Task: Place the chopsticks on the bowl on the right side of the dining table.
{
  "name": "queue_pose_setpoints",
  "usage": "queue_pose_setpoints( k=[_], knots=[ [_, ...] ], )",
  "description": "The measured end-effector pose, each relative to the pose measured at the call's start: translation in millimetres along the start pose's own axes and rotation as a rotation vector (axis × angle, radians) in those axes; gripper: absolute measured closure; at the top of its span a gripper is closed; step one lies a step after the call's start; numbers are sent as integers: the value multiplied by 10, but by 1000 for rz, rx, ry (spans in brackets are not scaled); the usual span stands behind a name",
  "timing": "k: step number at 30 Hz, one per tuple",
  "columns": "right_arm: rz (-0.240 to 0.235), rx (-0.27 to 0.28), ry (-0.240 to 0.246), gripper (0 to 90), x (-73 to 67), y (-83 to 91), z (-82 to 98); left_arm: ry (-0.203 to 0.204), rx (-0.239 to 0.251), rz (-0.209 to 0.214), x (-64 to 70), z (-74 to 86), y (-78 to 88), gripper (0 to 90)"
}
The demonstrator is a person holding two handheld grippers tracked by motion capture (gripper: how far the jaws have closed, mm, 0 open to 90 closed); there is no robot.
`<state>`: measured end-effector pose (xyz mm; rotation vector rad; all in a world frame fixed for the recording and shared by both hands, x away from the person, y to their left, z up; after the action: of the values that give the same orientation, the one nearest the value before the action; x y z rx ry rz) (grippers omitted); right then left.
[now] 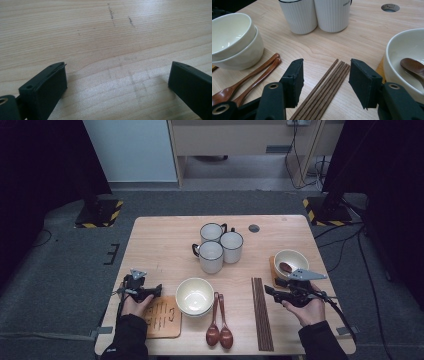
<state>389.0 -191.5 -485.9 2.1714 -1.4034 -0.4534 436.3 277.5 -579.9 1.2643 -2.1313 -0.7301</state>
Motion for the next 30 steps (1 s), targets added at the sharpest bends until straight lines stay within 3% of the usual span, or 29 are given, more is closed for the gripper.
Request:
queue_pose_setpoints(
  k=[14, 26, 30],
  knots=[
    [1, -33, 47, 478, -111, -47, 181, 0, 0, 0, 0, 0, 0, 8],
    [32, -73, 90, 484, -122, -92, 342, 1, 1, 0, 0, 0, 0, 7],
    [34, -86, 77, 490, -78, -109, 420, 0, 0, 0, -1, 0, 0, 8]
  ],
)
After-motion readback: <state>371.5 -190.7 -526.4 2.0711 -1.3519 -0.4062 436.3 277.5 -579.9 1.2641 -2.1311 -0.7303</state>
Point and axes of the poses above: each handheld gripper's, and its own axes: y roughly backward along the jaws, z roughly out of its underside, x roughly to its right, the point moved 6 cm from there along -y, roughly forward along the jaws, and after that the axes turned 15 degrees about z, right-handed, at the moved point
